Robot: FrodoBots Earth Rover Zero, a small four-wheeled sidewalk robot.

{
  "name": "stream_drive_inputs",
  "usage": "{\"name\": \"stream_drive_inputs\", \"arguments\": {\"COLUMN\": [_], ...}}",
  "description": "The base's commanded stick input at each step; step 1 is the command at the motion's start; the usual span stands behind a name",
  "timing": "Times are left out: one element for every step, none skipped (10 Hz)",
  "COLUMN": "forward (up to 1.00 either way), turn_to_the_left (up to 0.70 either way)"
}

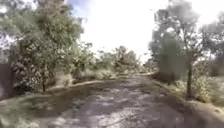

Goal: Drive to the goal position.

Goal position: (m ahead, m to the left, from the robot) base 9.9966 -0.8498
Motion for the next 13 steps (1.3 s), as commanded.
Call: {"name": "stream_drive_inputs", "arguments": {"forward": [1.0,1.0,1.0,1.0,1.0,1.0,1.0,1.0,1.0,1.0,1.0,1.0,1.0], "turn_to_the_left": [-0.31,-0.38,-0.4,-0.28,-0.09,0.0,0.0,0.0,0.0,0.0,0.0,0.0,-0.13]}}
